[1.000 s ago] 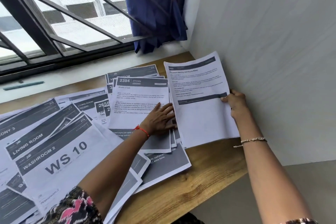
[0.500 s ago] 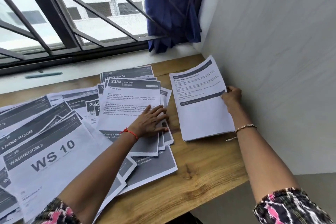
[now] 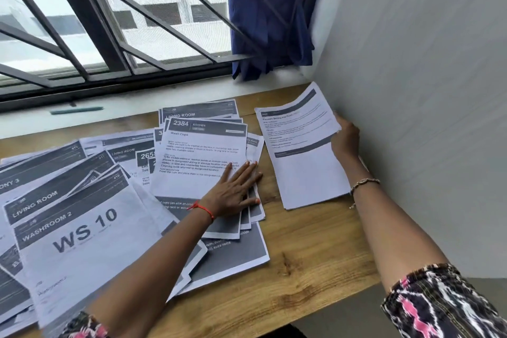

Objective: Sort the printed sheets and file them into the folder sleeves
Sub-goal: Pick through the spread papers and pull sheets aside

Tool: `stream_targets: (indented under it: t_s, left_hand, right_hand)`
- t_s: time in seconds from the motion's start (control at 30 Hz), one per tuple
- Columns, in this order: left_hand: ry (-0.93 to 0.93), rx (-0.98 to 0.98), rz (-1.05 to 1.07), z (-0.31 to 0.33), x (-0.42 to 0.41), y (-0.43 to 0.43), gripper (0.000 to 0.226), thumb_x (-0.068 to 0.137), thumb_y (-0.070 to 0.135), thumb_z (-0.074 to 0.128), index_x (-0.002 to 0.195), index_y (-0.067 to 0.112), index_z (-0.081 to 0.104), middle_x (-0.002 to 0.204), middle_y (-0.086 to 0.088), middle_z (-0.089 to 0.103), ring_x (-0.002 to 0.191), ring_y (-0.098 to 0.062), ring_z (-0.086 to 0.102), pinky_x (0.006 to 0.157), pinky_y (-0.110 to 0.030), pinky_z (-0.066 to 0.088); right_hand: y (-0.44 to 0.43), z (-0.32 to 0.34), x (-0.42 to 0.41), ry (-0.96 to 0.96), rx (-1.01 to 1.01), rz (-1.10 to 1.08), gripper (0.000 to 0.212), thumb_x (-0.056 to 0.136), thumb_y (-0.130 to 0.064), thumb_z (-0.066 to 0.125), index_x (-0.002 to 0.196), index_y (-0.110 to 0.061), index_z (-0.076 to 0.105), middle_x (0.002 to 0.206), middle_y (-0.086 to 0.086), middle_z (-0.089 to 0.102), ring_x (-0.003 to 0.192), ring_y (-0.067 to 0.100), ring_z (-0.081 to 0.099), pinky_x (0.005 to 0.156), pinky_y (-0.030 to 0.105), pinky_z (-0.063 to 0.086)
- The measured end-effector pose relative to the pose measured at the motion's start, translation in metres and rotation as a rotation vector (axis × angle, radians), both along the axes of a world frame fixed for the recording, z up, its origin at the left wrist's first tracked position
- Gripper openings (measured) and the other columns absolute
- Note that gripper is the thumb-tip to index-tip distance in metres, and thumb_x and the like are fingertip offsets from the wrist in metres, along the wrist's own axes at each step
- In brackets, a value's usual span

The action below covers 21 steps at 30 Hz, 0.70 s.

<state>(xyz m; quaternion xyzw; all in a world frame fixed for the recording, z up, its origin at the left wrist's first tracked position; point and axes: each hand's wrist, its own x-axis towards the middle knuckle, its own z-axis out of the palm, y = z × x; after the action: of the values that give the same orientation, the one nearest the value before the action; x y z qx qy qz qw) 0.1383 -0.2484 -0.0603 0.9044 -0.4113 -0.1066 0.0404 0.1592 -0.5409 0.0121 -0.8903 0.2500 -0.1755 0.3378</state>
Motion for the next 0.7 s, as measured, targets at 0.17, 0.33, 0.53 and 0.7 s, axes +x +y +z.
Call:
stream_targets:
  t_s: [0.17, 0.33, 0.53, 0.7]
  left_hand:
    - [0.02, -0.016, 0.037, -0.001, -0.003, -0.005, 0.103, 0.062, 0.079, -0.028, 0.145, 0.021, -0.011, 0.149, 0.001, -0.021, 0.141, -0.018, -0.017, 0.11, -0.045, -0.02]
    - [0.004, -0.024, 0.064, 0.006, -0.003, -0.025, 0.113, 0.059, 0.078, -0.032, 0.149, 0.016, -0.005, 0.149, 0.003, -0.022, 0.137, -0.01, -0.023, 0.109, -0.05, -0.023]
    - [-0.045, 0.047, 0.049, 0.013, 0.001, -0.061, 0.109, 0.063, 0.079, -0.018, 0.15, 0.014, -0.003, 0.157, -0.003, -0.01, 0.136, -0.009, -0.024, 0.095, -0.052, -0.036]
    - [-0.087, 0.097, 0.103, 0.013, -0.002, -0.077, 0.112, 0.063, 0.077, -0.011, 0.149, 0.006, 0.0, 0.157, -0.011, -0.007, 0.136, -0.013, -0.025, 0.095, -0.055, -0.035]
  right_hand:
    - [-0.004, -0.001, 0.018, 0.102, -0.177, -0.022, 0.051, 0.092, 0.007, 0.036, 0.141, -0.009, 0.04, 0.138, 0.016, 0.045, 0.122, 0.033, 0.045, 0.098, 0.039, 0.031]
    - [0.014, -0.026, 0.014, 0.127, -0.267, 0.208, 0.047, 0.093, -0.008, 0.051, 0.139, -0.01, 0.042, 0.15, 0.01, 0.033, 0.138, 0.023, 0.031, 0.108, 0.041, 0.016]
    - [0.041, -0.055, -0.01, 0.292, -0.283, 0.465, 0.052, 0.095, -0.036, 0.048, 0.143, -0.017, 0.038, 0.155, 0.003, 0.025, 0.144, 0.017, 0.017, 0.114, 0.044, 0.01]
    - [0.039, -0.064, -0.011, 0.489, -0.327, 0.532, 0.061, 0.098, -0.049, 0.031, 0.151, -0.027, 0.009, 0.159, -0.005, -0.003, 0.146, 0.012, -0.005, 0.116, 0.045, -0.006]
